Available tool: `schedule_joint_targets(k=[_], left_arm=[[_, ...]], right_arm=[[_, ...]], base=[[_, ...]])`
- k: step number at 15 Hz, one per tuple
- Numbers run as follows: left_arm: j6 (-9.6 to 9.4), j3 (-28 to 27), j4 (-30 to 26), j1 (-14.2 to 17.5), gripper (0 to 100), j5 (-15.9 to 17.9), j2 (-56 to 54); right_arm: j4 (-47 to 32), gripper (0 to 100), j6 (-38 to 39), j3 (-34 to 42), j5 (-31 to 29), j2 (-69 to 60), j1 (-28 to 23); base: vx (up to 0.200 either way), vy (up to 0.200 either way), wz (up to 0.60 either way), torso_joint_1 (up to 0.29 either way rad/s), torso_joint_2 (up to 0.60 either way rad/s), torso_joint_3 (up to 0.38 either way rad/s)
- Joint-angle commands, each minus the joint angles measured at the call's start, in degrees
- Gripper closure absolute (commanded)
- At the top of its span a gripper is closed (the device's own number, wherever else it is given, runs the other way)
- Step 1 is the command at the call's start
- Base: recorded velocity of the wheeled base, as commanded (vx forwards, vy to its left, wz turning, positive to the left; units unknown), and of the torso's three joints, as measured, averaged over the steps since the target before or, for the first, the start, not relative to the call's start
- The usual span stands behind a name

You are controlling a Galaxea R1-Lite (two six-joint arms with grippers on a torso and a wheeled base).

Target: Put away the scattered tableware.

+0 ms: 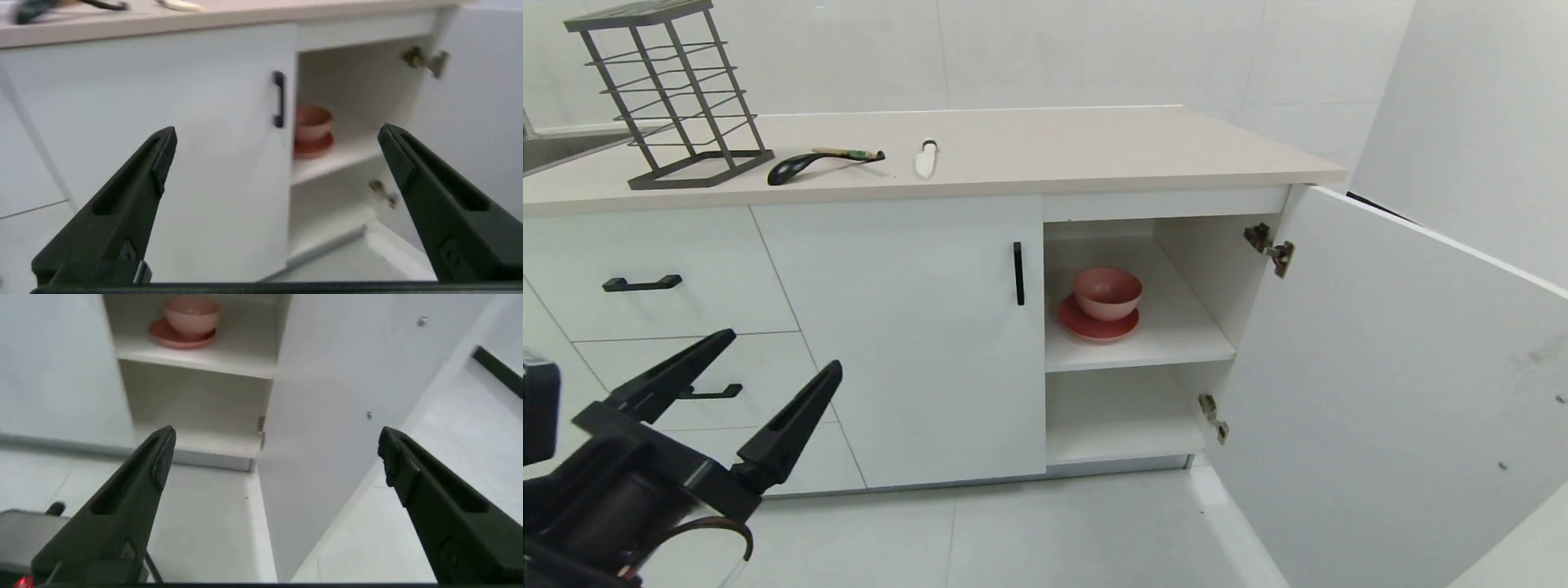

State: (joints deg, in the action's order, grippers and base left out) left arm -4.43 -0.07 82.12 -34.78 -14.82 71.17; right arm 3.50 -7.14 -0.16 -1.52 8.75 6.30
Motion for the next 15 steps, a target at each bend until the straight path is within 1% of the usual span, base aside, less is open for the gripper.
schedule_joint_targets(k=[1, 2, 3, 4, 5, 6, 7, 8, 9, 10, 11, 12, 13, 14, 15], left_arm=[[-0.15, 0.07, -3.37, 2.52, 0, -4.25, -7.36], [-0.15, 0.07, -8.46, 4.19, 0, -6.89, -13.6], [-0.23, 0.07, -13.91, 5.95, 0, -7.85, -20.02], [-0.41, 0.07, -19.8, 7.97, 0, -8.03, -26.43], [-0.41, -0.01, -27.54, 11.84, 0, -8.2, -34.87], [-0.32, -0.01, -36.32, 16.59, 0, -7.94, -43.75], [-0.32, -0.1, -44.15, 19.31, 0, -7.59, -51.66], [-0.41, -0.98, -55.84, 20.63, 0, -7.15, -62.64], [-0.58, -1.77, -62.08, 20.98, 0, -7.85, -66.69], [-0.06, -1.6, -61.2, 21.07, 0, -8.82, -65.37], [-0.15, -1.68, -61.11, 21.16, 0, -8.82, -65.46], [-0.76, -3.27, -61.37, 25.2, 0, -8.29, -65.19], [-0.76, -3.53, -62.34, 28.54, 0, -7.68, -64.93], [-0.94, -2.48, -63.66, 30.03, 0, -6.97, -65.63], [-1.11, -0.01, -63.48, 29.95, 0, -6.97, -65.72]], right_arm=[[-0.25, 0, 2.13, -0.02, -0.15, -2.25, -0.33], [-0.33, 0, 5.03, -0.02, -0.15, -2.25, -0.33], [-3.67, 0, 6.97, -0.02, -0.06, -2.25, -0.24], [-5.34, 0, 7.58, -0.37, -0.06, -2.16, -0.33], [-3.76, 0, 7.67, -0.02, -0.06, -2.25, -0.33], [-3.94, 0, 7.76, -0.02, -0.06, -2.25, -0.33], [-3.94, 0, 7.76, -0.02, -0.06, -2.25, -0.33], [-3.94, 0, 7.41, -0.02, -0.06, -2.25, -0.24], [-3.94, 0, 7.58, -0.02, -0.06, -2.25, -0.24], [-3.94, 0, 7.58, -0.02, -0.06, -2.25, -0.24], [-3.85, 0, 7.58, -0.02, -0.06, -2.25, -0.24], [-3.85, 0, 7.5, -0.02, -0.06, -2.25, -0.24], [-3.85, 0, 7.5, -0.02, -0.06, -2.25, -0.24], [-3.94, 0, 7.5, -0.02, -0.06, -2.25, -0.33], [-3.94, 0, 7.5, -0.02, -0.06, -2.25, -0.24]], base=[[0.0, 0.0, 0.0, 0.0, 0.0, 0.0], [0.0, 0.0, 0.0, 0.0, 0.0, 0.0], [0.0, 0.0, 0.0, 0.0, 0.0, 0.0], [0.0, 0.0, 0.0, 0.0, 0.0, 0.0], [0.0, 0.0, 0.0, 0.0, 0.0, 0.0], [0.0, 0.0, 0.0, 0.0, 0.0, 0.0], [0.0, 0.0, 0.0, 0.0, 0.0, 0.0], [0.0, 0.0, 0.0, 0.0, 0.0, 0.0], [0.0, 0.0, 0.0, 0.0, 0.0, 0.0], [0.0, 0.0, 0.0, 0.0, 0.0, 0.0], [0.0, 0.0, 0.0, 0.0, 0.0, 0.0], [0.0, 0.0, 0.0, 0.0, 0.0, 0.0], [0.0, 0.0, 0.0, 0.0, 0.0, 0.0], [0.0, 0.0, 0.0, 0.0, 0.0, 0.0], [0.0, 0.0, 0.0, 0.0, 0.0, 0.0]])
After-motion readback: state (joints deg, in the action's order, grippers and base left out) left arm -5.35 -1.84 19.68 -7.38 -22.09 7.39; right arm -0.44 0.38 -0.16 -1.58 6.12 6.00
